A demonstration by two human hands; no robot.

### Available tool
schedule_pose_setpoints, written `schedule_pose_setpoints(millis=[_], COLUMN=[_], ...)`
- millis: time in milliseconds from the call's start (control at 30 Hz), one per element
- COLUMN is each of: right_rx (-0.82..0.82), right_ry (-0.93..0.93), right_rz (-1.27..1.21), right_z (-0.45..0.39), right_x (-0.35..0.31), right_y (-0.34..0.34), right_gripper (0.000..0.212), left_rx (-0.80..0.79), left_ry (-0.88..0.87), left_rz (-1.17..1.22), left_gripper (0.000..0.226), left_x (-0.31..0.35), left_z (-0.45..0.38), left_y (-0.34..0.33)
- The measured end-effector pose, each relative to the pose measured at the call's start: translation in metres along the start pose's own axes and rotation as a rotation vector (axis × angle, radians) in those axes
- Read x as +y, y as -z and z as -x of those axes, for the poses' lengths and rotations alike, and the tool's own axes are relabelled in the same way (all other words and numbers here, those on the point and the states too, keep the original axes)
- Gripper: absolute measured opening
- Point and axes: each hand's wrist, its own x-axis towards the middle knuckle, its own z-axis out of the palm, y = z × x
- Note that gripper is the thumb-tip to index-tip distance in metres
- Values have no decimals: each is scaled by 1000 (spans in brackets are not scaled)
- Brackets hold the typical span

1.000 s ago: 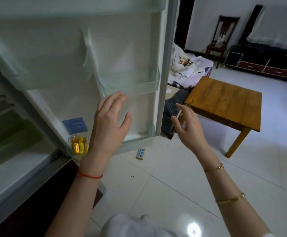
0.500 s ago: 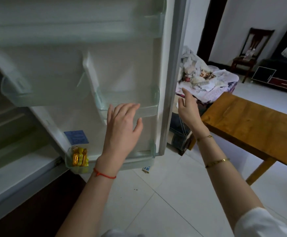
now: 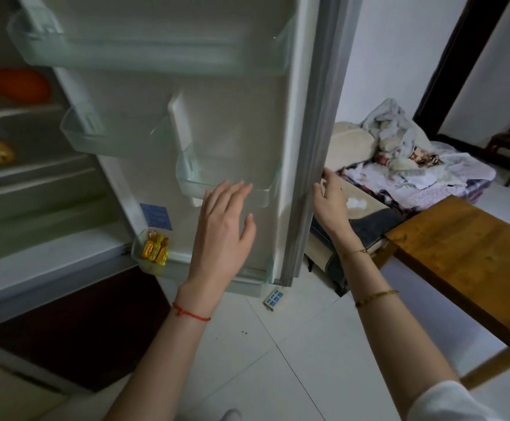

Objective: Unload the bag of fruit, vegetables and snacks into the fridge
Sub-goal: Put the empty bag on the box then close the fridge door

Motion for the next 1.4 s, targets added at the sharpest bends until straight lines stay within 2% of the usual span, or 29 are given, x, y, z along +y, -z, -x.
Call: schedule_pose_setpoints(millis=[67,200,433,600,767,900,1233,1400], right_rx=[-16,-53,-87,-109,-135,-205,-422,-534], right_ry=[12,76,268,422,642,742,898,918], right_rz=[-13,-20,1,4,4,-24,-141,-161], right_z=[15,51,122,157,178,191,240,260], right_x=[-1,-1,-5,-18,-37,-51,-97,-119], right_y=[5,13,26,28,13,-11,-69,-97], right_gripper=[48,57,43,35,44,50,57,54], left_rx=[8,-72,-109,-14,96,161,305,375], left_ry=[-12,22,127,162,205,251,395,486], left_rz=[29,54,84,104,99,65,-41,-110], left_gripper=[46,46,54,50,51,52,43,43], left_x=[19,45,67,70,74,67,38,18], left_z=[16,49,100,125,153,174,221,242], left_y=[-2,-11,-10,4,22,43,92,121])
